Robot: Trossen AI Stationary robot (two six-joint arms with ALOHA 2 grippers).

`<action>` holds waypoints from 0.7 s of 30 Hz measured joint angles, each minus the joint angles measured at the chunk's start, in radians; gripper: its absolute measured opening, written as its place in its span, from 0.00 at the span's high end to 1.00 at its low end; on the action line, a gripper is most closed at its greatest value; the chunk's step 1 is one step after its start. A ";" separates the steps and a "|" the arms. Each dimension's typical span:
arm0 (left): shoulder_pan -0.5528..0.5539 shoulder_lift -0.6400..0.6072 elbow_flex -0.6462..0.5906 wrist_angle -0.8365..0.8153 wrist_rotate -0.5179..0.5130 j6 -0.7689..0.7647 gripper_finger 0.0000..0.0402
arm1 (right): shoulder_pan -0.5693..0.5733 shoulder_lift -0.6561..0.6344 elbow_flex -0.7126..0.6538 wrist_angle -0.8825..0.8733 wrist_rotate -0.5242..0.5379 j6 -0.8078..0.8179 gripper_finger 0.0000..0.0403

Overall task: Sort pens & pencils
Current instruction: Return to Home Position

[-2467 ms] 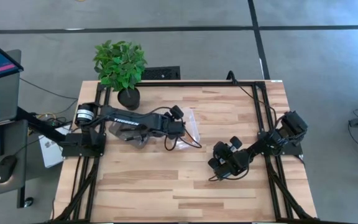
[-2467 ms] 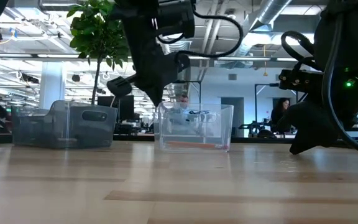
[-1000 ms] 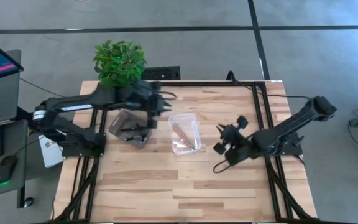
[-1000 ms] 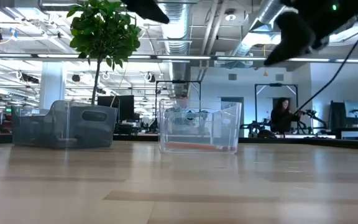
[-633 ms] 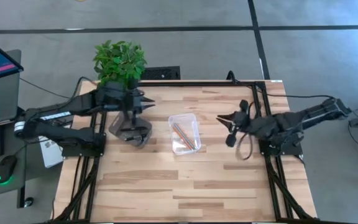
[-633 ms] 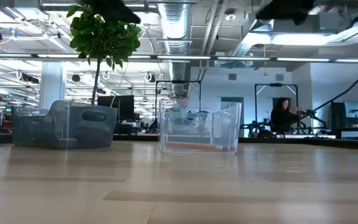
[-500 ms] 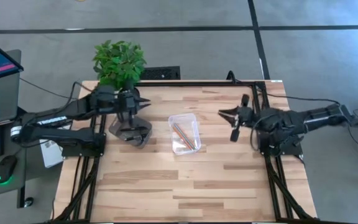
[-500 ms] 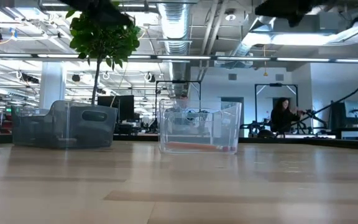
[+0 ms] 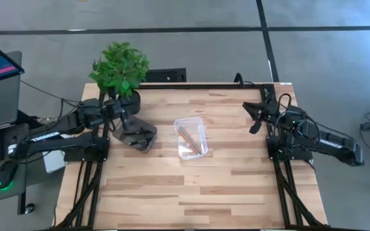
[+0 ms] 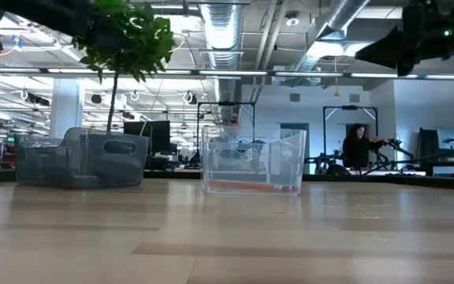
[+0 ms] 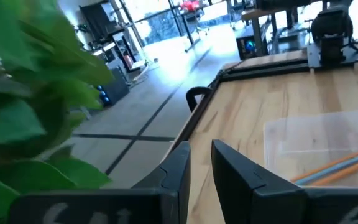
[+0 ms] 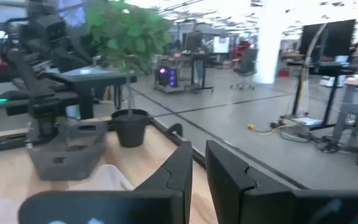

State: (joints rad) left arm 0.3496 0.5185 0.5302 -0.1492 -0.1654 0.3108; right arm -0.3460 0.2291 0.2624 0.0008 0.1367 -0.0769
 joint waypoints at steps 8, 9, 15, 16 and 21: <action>0.000 -0.098 -0.112 0.007 0.000 -0.047 0.86 | -0.132 -0.139 -0.115 -0.012 -0.030 0.030 0.83; 0.000 -0.105 -0.132 0.012 0.000 -0.053 0.86 | -0.142 -0.149 -0.126 -0.016 -0.035 0.038 0.83; 0.000 -0.139 -0.250 0.061 -0.002 -0.096 0.86 | -0.176 -0.179 -0.185 -0.020 -0.085 0.068 0.83; 0.000 -0.144 -0.264 0.066 -0.005 -0.099 0.86 | -0.179 -0.179 -0.189 -0.019 -0.103 0.077 0.83; 0.000 -0.198 -0.314 0.099 -0.032 -0.100 0.86 | -0.189 -0.179 -0.220 -0.011 -0.148 0.080 0.83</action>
State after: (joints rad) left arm 0.3496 0.3209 0.2163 -0.0504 -0.1973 0.2107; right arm -0.5345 0.0502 0.0420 -0.0098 -0.0113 0.0028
